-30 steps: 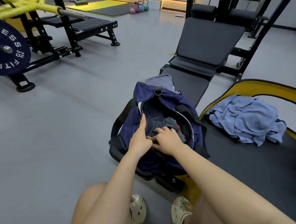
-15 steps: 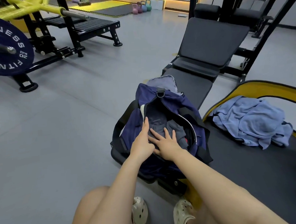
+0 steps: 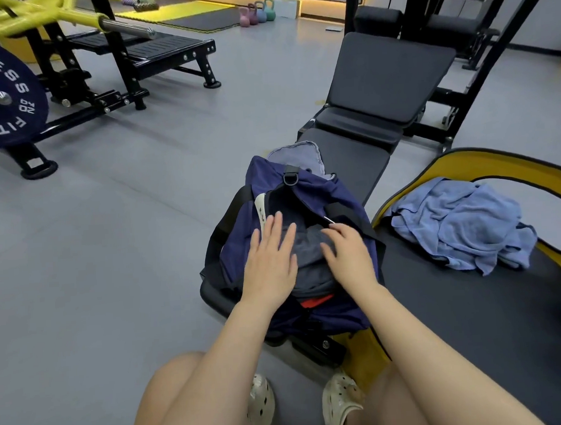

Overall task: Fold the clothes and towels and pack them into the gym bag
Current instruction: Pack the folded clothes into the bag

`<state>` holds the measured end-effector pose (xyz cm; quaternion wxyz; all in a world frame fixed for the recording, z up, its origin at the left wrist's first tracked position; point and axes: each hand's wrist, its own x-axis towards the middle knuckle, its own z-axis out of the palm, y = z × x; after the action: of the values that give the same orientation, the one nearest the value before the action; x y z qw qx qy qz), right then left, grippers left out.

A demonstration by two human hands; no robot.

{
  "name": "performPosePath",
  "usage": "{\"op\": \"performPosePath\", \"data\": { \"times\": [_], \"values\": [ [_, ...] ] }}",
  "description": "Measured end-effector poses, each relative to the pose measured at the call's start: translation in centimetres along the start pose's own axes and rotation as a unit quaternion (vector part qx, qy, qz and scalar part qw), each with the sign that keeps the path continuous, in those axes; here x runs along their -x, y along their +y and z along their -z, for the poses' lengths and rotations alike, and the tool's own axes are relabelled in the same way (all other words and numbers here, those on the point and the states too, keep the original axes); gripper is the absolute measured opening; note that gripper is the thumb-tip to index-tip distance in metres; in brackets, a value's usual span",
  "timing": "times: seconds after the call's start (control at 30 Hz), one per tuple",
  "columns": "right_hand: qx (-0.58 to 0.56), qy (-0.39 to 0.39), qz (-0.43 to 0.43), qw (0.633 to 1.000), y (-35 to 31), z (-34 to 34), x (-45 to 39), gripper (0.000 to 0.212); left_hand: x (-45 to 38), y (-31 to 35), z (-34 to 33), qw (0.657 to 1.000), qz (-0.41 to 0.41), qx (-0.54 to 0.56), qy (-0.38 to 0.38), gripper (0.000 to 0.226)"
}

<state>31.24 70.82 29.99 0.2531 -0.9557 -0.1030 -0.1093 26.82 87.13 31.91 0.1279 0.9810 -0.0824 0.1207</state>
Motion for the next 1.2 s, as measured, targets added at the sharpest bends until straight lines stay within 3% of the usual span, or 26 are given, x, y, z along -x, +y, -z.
{"op": "performPosePath", "data": {
  "times": [0.07,0.17,0.27,0.4,0.83,0.93,1.0,1.07,1.13,1.2],
  "values": [
    [-0.01,-0.009,-0.095,0.995,1.3,1.0,0.6,0.042,-0.6,1.1,-1.3,0.997,-0.066,-0.031,0.024,0.055],
    [-0.016,-0.076,-0.193,0.978,2.6,1.5,1.2,0.039,-1.8,2.7,-3.3,0.988,-0.083,-0.051,-0.116,0.054],
    [-0.027,-0.08,-0.219,0.972,3.1,1.8,1.6,0.024,-3.1,3.7,-5.0,0.982,-0.054,-0.032,-0.176,0.053],
    [-0.034,-0.064,-0.218,0.973,3.0,2.4,1.7,0.026,-4.2,4.5,-6.3,0.97,-0.04,-0.019,-0.24,0.054],
    [0.017,-0.06,-0.128,0.99,-1.0,6.1,-0.1,0.03,-3.2,4.1,-5.1,0.945,-0.109,-0.012,-0.307,0.055],
    [0.037,-0.07,-0.147,0.986,-1.1,6.1,0.0,0.029,-3.2,3.2,-3.5,0.968,-0.045,0.099,-0.227,0.053],
    [0.043,-0.083,-0.157,0.983,-1.0,5.8,0.2,0.021,-3.3,2.3,-1.8,0.986,0.013,0.154,-0.055,0.057],
    [0.032,-0.087,-0.161,0.983,-1.1,5.4,0.0,0.01,-3.3,0.9,-0.5,0.977,0.075,0.164,0.116,0.06],
    [0.021,-0.082,-0.143,0.986,-1.0,4.9,-0.4,0.023,-3.2,-0.6,0.0,0.942,0.191,0.244,0.129,0.07],
    [-0.008,-0.079,-0.114,0.99,-0.9,4.4,-0.9,0.038,-3.3,-1.5,-0.3,0.907,0.244,0.34,0.045,0.088]
  ]
}}
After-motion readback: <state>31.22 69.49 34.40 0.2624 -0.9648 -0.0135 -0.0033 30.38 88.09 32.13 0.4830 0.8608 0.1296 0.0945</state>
